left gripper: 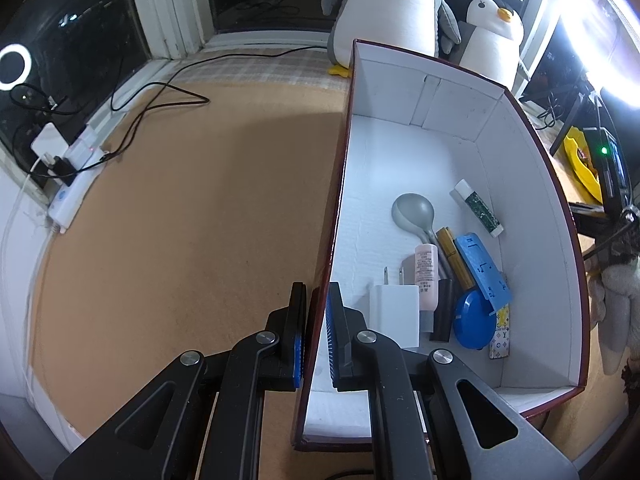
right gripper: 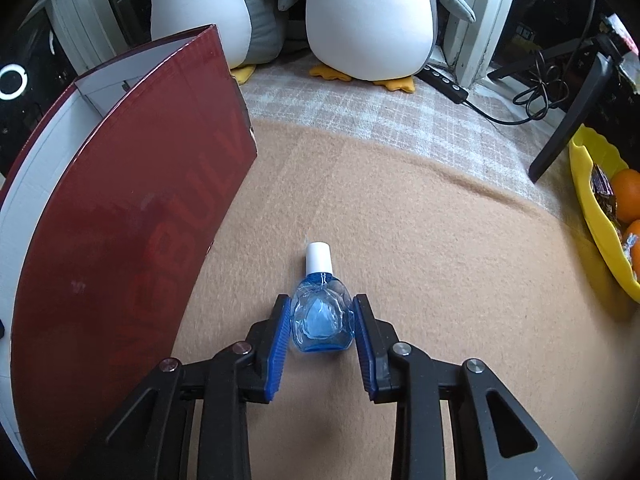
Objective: Organize rigid objects
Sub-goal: 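Carry the eye-drop bottle into the box and release it with the right gripper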
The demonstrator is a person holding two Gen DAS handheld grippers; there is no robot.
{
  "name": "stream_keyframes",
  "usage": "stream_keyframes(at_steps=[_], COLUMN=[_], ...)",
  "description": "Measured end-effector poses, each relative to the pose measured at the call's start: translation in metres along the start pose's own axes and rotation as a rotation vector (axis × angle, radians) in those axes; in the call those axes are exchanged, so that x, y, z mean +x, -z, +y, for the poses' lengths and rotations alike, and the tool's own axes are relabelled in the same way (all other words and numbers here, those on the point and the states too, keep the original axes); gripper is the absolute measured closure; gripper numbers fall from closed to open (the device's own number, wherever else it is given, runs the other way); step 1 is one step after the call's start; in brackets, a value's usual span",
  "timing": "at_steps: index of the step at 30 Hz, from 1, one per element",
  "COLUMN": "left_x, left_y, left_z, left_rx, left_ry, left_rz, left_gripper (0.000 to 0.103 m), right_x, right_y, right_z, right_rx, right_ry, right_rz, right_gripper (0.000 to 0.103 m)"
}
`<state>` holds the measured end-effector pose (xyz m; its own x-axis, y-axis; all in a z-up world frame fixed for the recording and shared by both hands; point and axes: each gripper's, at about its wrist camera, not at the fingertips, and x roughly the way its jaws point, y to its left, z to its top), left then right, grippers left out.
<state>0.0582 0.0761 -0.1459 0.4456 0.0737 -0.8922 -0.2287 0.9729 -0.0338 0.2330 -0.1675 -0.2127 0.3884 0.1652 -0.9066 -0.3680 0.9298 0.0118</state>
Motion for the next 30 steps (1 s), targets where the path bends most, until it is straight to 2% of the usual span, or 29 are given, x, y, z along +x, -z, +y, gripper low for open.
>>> stream_keyframes(at_steps=[14, 23, 30], left_x=[-0.005, -0.009, -0.009], left_y=[0.003, 0.004, 0.004], left_z=[0.003, 0.005, 0.005], left_rx=[-0.01, -0.007, -0.006], left_ry=[0.033, 0.037, 0.038], left_rz=[-0.01, -0.022, -0.026], left_gripper=[0.095, 0.097, 0.097], right_x=[-0.051, -0.09, -0.123], right_y=[0.018, 0.02, 0.019], right_z=[-0.014, 0.0, 0.026], right_rx=[0.032, 0.026, -0.006], right_ry=[0.013, 0.003, -0.051], right_rz=[-0.086, -0.157, -0.209], right_gripper=[0.075, 0.075, 0.075])
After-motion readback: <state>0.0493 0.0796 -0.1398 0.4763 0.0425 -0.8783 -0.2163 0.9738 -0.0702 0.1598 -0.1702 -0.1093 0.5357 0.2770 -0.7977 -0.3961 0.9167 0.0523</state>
